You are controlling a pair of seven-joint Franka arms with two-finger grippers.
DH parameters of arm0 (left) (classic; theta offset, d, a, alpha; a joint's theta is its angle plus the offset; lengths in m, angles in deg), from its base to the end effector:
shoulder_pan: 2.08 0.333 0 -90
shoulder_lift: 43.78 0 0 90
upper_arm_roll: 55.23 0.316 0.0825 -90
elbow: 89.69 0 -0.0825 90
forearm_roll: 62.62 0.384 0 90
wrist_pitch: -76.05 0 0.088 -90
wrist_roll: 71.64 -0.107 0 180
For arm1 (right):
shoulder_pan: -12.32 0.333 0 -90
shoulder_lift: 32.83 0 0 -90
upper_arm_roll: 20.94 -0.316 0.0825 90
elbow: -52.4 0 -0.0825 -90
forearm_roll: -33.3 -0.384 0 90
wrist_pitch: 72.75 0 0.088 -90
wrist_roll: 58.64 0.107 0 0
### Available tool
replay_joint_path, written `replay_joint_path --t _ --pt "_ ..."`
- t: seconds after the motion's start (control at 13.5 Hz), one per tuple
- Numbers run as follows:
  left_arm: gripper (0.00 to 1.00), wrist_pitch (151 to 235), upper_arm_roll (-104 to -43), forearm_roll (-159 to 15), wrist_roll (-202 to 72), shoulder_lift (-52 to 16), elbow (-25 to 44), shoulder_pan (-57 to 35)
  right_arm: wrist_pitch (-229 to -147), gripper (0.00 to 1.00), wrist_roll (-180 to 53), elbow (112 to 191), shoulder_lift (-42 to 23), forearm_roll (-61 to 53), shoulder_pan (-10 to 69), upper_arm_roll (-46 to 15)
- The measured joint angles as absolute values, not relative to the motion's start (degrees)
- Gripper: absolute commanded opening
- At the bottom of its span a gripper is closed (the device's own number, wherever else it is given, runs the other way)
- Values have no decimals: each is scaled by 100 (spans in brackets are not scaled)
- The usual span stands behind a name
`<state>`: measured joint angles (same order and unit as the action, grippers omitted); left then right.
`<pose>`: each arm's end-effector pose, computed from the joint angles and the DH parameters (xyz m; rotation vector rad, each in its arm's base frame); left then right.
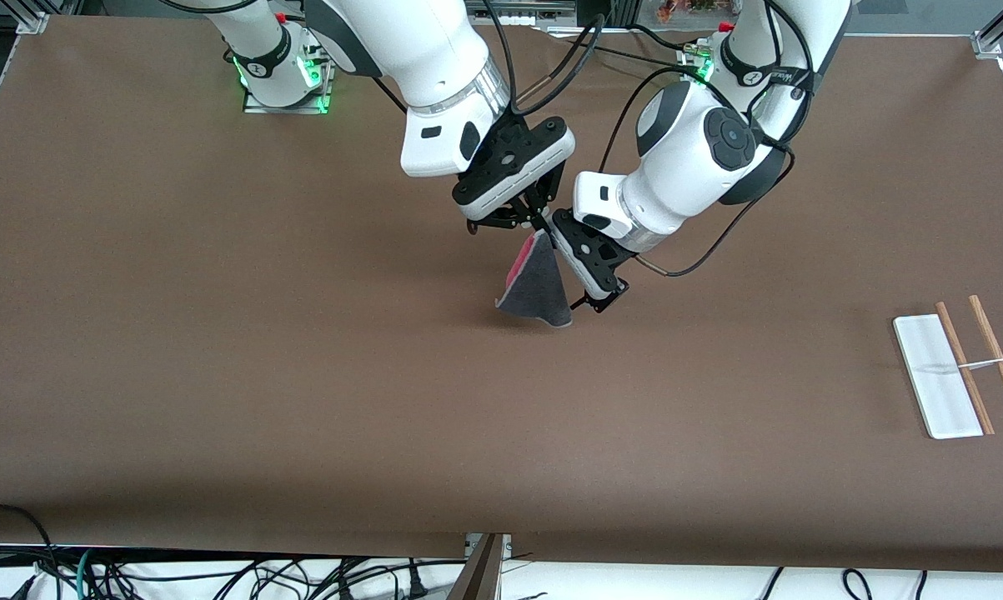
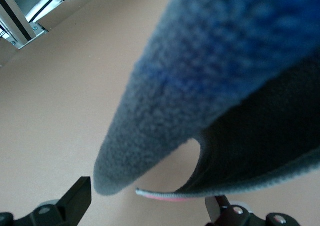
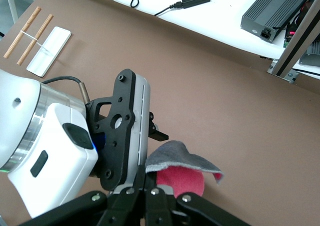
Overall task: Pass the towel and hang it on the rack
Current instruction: 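Close the left gripper on the towel edge below the right gripper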
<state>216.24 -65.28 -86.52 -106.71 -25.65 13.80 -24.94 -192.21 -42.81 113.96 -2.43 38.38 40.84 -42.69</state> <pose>0.5626 -0.3530 0.4062 2.4769 -1.1804 0.4537 0.5383 0.5064 0.5969 -2.6453 -0.7136 -0.5378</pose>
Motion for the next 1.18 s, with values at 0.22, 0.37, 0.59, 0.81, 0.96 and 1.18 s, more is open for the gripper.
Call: replay_joint_path --t 0.22,0.37,0.59,0.81,0.96,1.18 --pt "100 21627 -6528 -8652 -10671 -2550 1380 -2506 -19221 0 -4281 11395 -243 3839 4084 -4268" --pt "96 21681 -6528 -8652 -10671 -2528 1380 -2521 -19221 0 -4281 11395 -243 3842 4082 -4264" --pt "93 21761 -6528 -8652 -10671 -2512 1380 -2531 -19221 0 -4285 11395 -243 3846 4078 -4262" --pt "83 21770 -6528 -8652 -10671 -2511 1380 -2532 -19221 0 -4286 11393 -244 3847 4078 -4262" --pt "98 21775 -6528 -8652 -10672 -2511 1380 -2533 -19221 0 -4286 11392 -244 3847 4077 -4262" --pt "91 21781 -6528 -8652 -10672 -2511 1380 -2534 -19221 0 -4286 11390 -244 3847 4077 -4262"
